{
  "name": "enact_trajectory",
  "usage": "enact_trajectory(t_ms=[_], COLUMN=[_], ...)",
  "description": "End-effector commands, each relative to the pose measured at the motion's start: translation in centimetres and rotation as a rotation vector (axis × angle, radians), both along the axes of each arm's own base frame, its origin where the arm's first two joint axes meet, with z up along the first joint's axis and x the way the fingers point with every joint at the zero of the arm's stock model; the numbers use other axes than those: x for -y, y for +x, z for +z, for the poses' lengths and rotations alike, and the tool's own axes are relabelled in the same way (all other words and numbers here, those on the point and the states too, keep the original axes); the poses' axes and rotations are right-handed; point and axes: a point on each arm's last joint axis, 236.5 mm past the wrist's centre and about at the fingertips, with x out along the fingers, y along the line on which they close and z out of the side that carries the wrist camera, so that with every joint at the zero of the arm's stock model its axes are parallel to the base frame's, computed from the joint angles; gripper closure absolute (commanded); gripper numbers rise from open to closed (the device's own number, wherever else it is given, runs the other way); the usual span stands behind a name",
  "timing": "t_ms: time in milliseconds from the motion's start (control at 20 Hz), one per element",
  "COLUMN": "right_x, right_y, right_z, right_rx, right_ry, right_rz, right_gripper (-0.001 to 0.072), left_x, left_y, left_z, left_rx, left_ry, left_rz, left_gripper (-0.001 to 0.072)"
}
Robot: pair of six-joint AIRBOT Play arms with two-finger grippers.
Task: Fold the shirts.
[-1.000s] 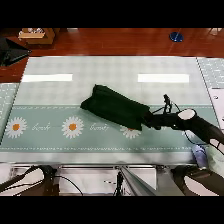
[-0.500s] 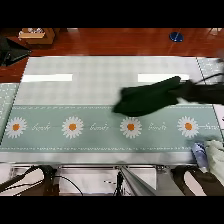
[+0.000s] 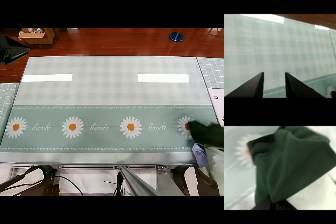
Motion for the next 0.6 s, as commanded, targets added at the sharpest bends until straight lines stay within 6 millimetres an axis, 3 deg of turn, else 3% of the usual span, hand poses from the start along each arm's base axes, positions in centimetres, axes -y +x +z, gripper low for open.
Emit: enact_trajectory(t_ms=[0, 150, 400, 550], right_x=[3.9, 3.7, 4.0, 3.7], right_y=[-6.5, -8.2, -17.1, -21.1], right_z=[0.7, -2.5, -6.5, -8.2], right_rx=[-0.191, -0.291, -0.603, -0.767], right_ry=[-0.147, -0.089, -0.025, -0.021], right_rz=[-0.234, -0.267, -0.515, -0.587], right_gripper=[0.0687, 0.0687, 0.0687, 0.0686], left_x=[-0.4, -0.4, -0.7, -1.6], left_y=[0.3, 0.4, 0.9, 1.7], left_z=[0.1, -0.1, -1.3, -2.5], left_rx=[0.026, 0.02, 0.019, -0.005], left_ry=[0.022, 0.02, 0.043, 0.031], left_rz=[-0.001, -0.003, -0.024, -0.005], left_gripper=[0.0367, 0.0367, 0.0367, 0.0367])
